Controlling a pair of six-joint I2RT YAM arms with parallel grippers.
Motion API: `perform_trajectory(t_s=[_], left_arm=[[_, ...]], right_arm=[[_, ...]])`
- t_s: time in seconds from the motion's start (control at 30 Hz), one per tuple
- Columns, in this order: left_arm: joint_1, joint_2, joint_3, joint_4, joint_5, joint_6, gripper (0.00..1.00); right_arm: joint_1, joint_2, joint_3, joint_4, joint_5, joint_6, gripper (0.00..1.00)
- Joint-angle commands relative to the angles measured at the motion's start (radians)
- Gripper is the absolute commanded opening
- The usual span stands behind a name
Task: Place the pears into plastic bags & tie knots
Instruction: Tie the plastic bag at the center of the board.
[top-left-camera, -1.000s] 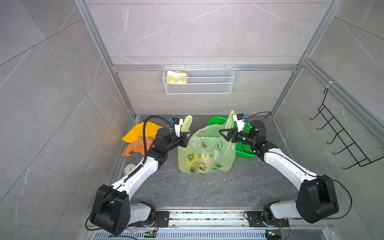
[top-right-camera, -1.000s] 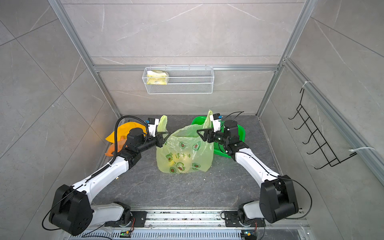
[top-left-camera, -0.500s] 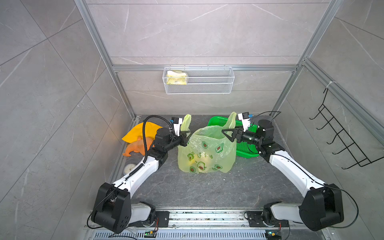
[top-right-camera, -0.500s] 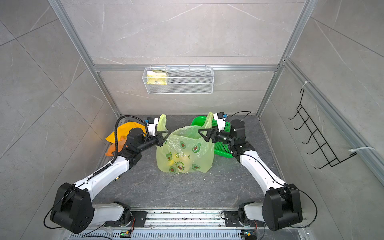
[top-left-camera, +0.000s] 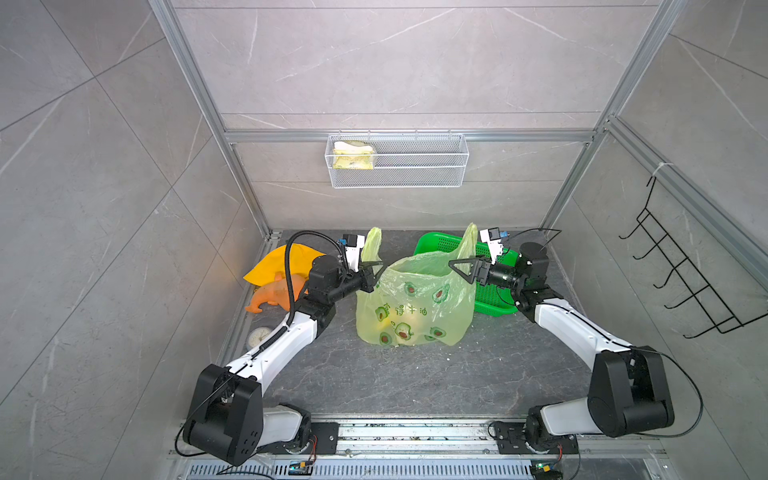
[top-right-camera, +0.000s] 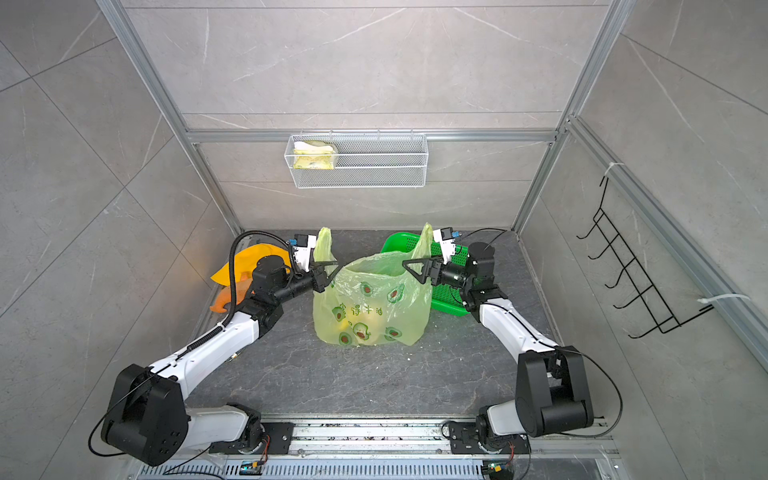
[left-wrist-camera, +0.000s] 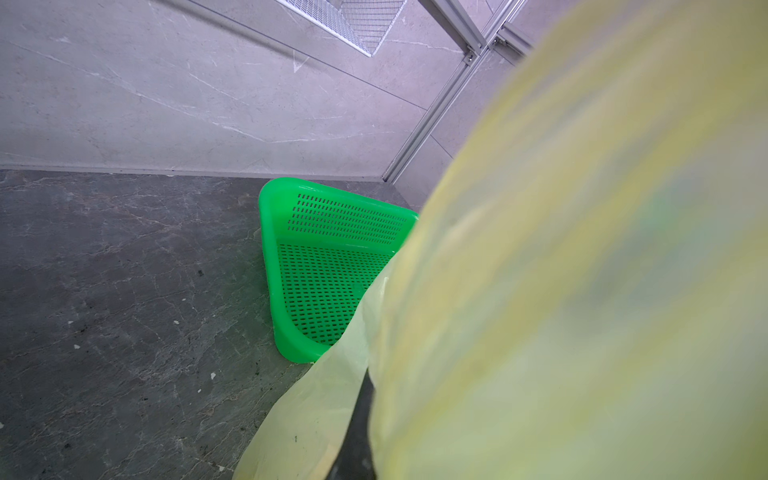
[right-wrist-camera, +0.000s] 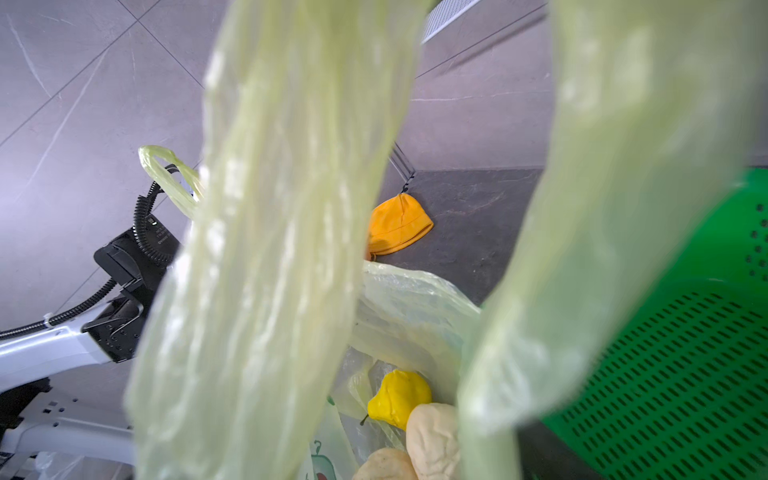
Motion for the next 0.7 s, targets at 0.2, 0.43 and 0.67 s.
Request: perform_trajectory(t_s=[0.2,0.43,0.67], left_arm=[[0.011,0.015,0.033,0.002,-0.042,-0.046,0.00],[-0.015,0.111,0.381,-0.644,-0.157,0.170,0.00],[-0.034,0.268,0.601,-0.926,0.078,0.272,0.00]], right_arm=[[0.005,0.009,0.087,0.045,-0.004,0.118,0.00],[0.291,0.031,0.518,-0.956,0.501,-0.577,0.00],[0.429,0.105,0.625,-1.088,0.712,-0.864,0.00]])
